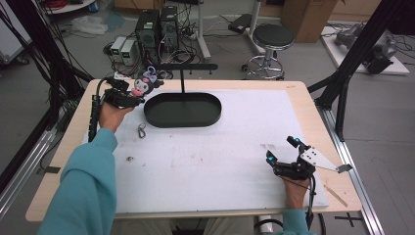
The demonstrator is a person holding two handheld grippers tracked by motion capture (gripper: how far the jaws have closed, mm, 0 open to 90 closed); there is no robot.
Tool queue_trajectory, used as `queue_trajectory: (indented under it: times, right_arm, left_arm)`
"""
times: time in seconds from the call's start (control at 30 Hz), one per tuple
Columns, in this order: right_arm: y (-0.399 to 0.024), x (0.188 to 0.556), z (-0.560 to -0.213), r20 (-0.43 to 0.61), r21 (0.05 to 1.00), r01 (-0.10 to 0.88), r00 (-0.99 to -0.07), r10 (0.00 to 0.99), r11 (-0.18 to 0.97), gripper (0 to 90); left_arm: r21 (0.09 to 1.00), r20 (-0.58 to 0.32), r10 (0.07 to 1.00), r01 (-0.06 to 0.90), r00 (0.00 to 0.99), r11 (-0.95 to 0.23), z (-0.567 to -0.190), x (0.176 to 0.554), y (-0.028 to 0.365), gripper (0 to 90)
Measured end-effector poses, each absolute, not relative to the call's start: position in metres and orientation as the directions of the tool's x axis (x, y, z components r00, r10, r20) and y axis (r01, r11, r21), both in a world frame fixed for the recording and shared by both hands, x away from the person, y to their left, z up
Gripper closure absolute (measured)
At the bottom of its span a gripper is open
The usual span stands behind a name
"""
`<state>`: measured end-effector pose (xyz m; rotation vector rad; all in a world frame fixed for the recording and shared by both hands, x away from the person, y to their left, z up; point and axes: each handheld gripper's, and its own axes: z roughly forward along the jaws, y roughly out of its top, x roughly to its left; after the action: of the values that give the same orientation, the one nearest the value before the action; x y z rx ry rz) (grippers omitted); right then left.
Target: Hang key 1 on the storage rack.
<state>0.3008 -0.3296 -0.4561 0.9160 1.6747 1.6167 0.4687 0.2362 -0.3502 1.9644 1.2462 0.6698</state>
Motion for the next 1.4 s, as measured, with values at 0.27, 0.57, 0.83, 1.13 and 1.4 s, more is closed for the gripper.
queue_trajectory:
  times: [0.27, 0.57, 0.83, 1.13, 1.4]
  right_arm:
    - [-0.330, 0.301, -0.456, 0.018, 0.999, 0.050, -0.561, 0.827, 0.012, 0.7]
    - [-0.330, 0.301, -0.456, 0.018, 0.999, 0.050, -0.561, 0.827, 0.012, 0.7]
    - [-0.330, 0.301, -0.456, 0.026, 0.998, 0.056, -0.561, 0.828, 0.007, 0.7]
    - [-0.329, 0.301, -0.456, 0.021, 0.998, 0.054, -0.558, 0.830, 0.012, 0.7]
    - [-0.329, 0.301, -0.456, 0.016, 0.998, 0.055, -0.555, 0.832, 0.017, 0.7]
  left_arm:
    - [0.803, 0.050, 0.910, 0.525, 0.412, -0.282, -0.351, 0.469, 0.238, 43.2]
    - [0.907, 0.112, 0.856, 0.300, 0.505, -0.296, -0.345, 0.460, 0.247, 1.7]
    - [0.941, 0.121, 0.830, 0.204, 0.544, -0.271, -0.335, 0.439, 0.250, 1.7]
    - [0.967, 0.114, 0.796, 0.117, 0.594, -0.226, -0.336, 0.404, 0.263, 1.7]
    - [0.983, 0.092, 0.769, 0.065, 0.633, -0.171, -0.349, 0.365, 0.270, 1.7]
